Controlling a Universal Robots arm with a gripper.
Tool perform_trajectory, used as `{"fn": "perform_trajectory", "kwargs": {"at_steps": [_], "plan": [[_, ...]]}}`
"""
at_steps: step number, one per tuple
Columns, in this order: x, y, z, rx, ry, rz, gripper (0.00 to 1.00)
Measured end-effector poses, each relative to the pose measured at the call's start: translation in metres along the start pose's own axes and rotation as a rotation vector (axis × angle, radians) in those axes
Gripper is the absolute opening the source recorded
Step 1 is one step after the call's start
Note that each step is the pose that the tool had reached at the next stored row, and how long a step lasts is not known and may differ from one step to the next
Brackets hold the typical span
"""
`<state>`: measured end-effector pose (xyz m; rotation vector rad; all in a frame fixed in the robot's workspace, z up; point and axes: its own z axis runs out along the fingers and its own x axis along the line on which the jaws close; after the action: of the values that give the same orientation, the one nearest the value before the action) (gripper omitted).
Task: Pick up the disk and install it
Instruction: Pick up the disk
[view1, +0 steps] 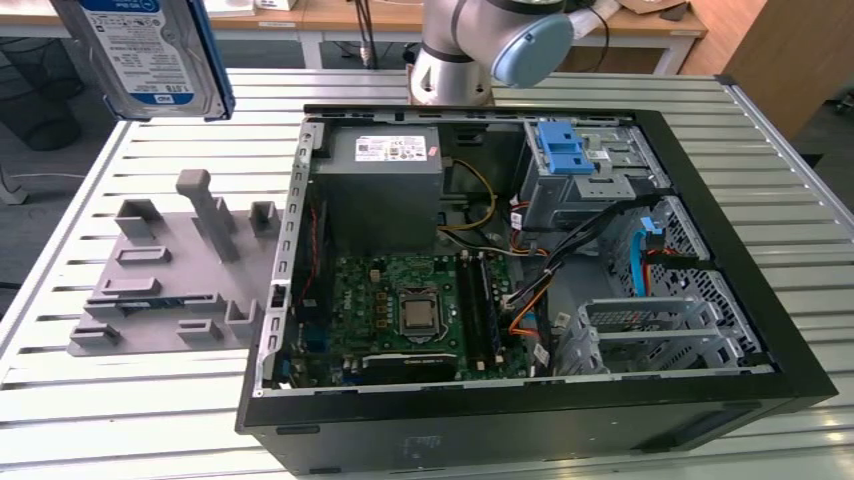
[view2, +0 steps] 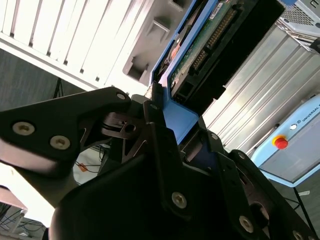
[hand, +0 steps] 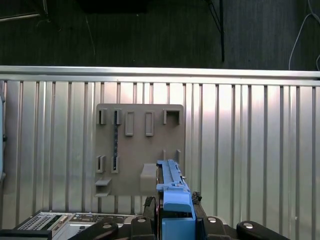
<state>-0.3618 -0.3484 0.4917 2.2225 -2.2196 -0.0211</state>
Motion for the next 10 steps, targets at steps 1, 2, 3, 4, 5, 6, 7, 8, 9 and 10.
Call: {"fn": "perform_trajectory", "kwargs": {"at_steps": [1, 2, 3, 4, 5, 6, 7, 8, 9, 10], "plan": [[0.0, -0.001, 0.0, 0.0, 0.0, 0.0, 0.36], [0.0, -0.002, -0.0001, -0.0001, 0.0, 0.0, 0.36], [0.0, -0.0029, 0.0, 0.0, 0.0, 0.0, 0.36], [0.0, -0.0039, 0.0, 0.0001, 0.0, 0.0, 0.36], [0.0, -0.0047, 0.0, 0.0001, 0.0, 0.0, 0.36], [0.0, -0.0057, -0.0001, 0.0, 0.0, 0.0, 0.36], [0.0, -0.0066, 0.0, 0.0001, 0.0, 0.0, 0.36], [0.0, -0.0076, -0.0001, 0.0, 0.0, 0.0, 0.36], [0.0, -0.0087, -0.0001, 0.0, 0.0, 0.0, 0.36], [0.0, -0.0097, -0.0001, 0.0001, 0.0, 0.0, 0.36]]}}
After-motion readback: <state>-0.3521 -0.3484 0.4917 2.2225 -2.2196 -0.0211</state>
